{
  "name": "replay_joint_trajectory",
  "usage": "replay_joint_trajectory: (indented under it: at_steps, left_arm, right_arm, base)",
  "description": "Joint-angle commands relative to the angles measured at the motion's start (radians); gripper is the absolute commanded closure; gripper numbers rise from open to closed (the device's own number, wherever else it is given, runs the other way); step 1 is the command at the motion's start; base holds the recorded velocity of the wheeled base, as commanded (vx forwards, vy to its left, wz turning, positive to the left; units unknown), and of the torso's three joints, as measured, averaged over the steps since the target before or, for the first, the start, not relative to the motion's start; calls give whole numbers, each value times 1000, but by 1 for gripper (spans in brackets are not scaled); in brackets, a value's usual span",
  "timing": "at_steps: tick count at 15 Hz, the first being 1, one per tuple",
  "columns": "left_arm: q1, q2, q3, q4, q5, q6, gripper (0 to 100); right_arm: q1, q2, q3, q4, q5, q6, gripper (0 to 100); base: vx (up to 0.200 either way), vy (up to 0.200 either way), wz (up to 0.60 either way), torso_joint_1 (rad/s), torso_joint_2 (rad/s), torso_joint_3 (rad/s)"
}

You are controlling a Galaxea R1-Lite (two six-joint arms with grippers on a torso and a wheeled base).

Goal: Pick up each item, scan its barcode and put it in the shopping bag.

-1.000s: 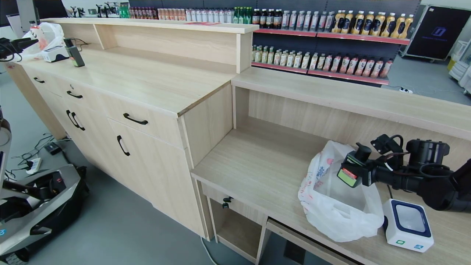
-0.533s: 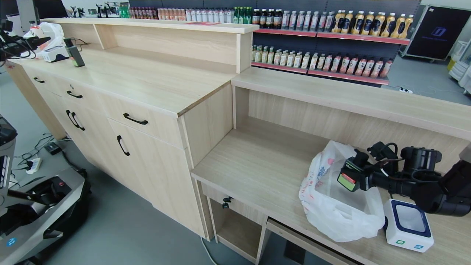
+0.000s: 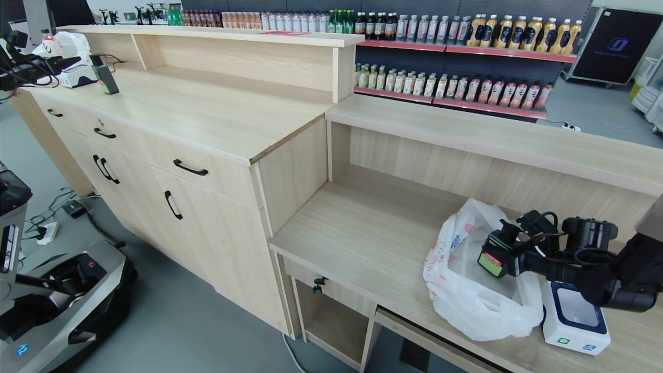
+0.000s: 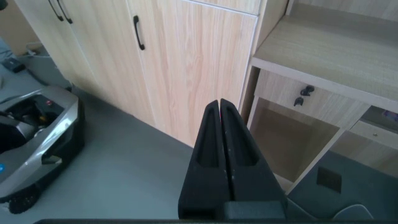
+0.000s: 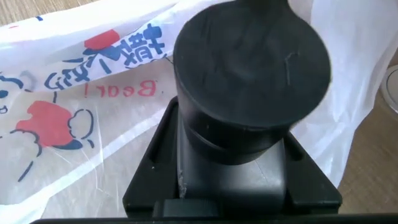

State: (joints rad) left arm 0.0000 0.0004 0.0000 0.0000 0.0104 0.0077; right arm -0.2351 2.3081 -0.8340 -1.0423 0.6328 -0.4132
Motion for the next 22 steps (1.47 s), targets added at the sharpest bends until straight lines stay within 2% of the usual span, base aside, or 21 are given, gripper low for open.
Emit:
replay_joint_trajectory:
  at_steps: [1, 7, 11, 13, 16, 17, 19, 22]
  left_arm:
    - [0, 0, 0, 0, 0, 0, 100]
    - [0, 0, 0, 0, 0, 0, 100]
    - [0, 0, 0, 0, 0, 0, 100]
    - [0, 0, 0, 0, 0, 0, 100]
    - [0, 0, 0, 0, 0, 0, 100]
    - [0, 0, 0, 0, 0, 0, 100]
    - [0, 0, 0, 0, 0, 0, 100]
    - [0, 0, 0, 0, 0, 0, 100]
  right_arm:
    - [-1, 14, 1, -1, 1, -4, 0]
    - [11, -84, 13, 28, 22, 20, 0]
    - [25, -357, 78, 142, 35, 57, 0]
    - [23, -558, 168, 176, 25, 57, 0]
    - [-79, -837, 314, 257, -59, 53, 0]
    - [-170, -987, 417, 326, -120, 48, 0]
    - [-230, -1127, 414, 536, -223, 50, 0]
    - [-303, -1191, 417, 693, -400, 59, 0]
  base:
    - [0, 0, 0, 0, 0, 0]
    - [0, 0, 0, 0, 0, 0]
    - [0, 0, 0, 0, 0, 0]
    - [0, 0, 0, 0, 0, 0]
    - [0, 0, 0, 0, 0, 0]
    - [0, 0, 0, 0, 0, 0]
    - [0, 0, 0, 0, 0, 0]
    - [0, 0, -600, 1, -2, 4]
